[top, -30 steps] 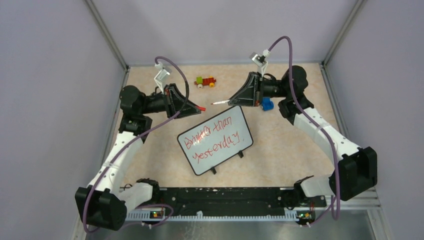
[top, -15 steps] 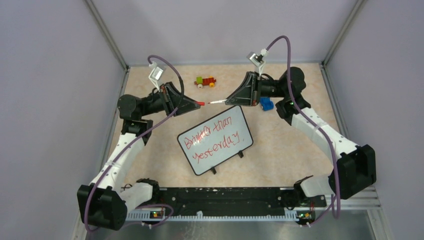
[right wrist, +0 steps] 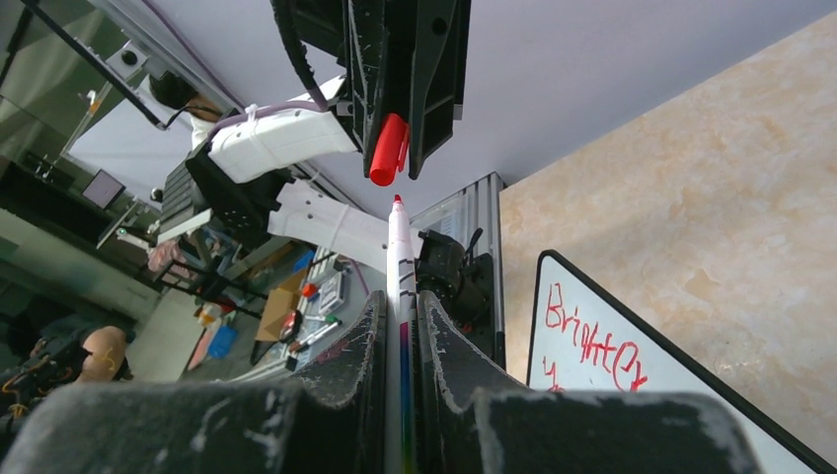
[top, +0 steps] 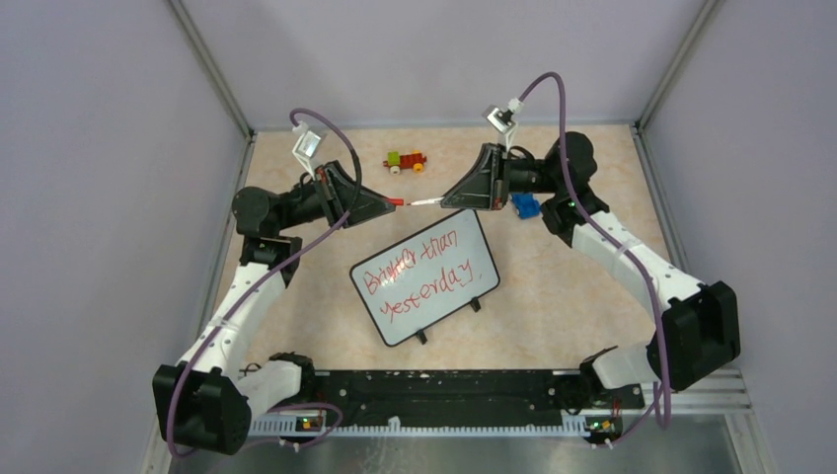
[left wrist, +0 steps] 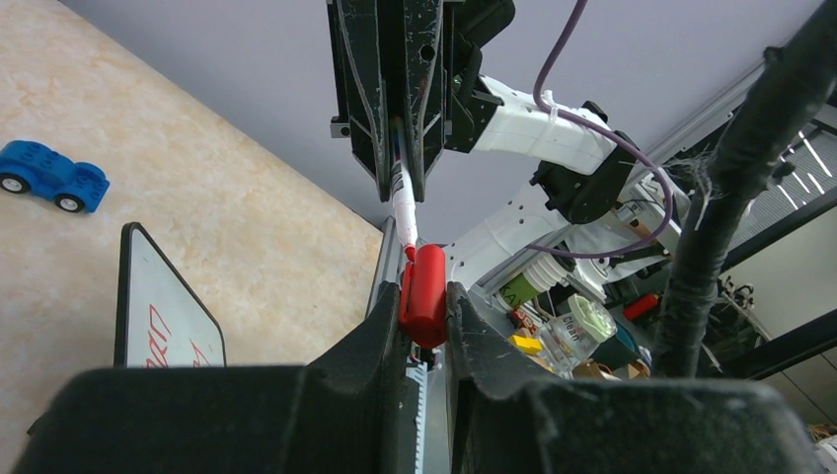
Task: Write a sentence on the whiteboard
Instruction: Insert the pen cap into the whiteboard marker.
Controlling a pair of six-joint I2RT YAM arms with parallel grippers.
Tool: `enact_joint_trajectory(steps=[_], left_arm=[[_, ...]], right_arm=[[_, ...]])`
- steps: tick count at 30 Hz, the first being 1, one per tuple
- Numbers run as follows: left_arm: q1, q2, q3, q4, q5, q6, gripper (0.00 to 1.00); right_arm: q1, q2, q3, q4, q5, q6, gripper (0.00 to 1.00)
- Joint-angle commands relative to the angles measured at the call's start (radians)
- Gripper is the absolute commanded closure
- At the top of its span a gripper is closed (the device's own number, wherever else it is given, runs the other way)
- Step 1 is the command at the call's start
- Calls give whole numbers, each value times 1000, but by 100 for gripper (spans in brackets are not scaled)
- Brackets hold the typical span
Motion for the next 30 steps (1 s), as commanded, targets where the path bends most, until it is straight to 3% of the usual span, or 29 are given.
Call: enact_joint_trajectory(steps=[1, 30], left_arm=[[4, -11, -6, 24, -14, 2, 100], [-17, -15, 6, -118, -1, 113, 100]], right_arm=[[16, 2, 42, 8, 10, -20, 100], [19, 1, 59, -47, 13, -61, 100]])
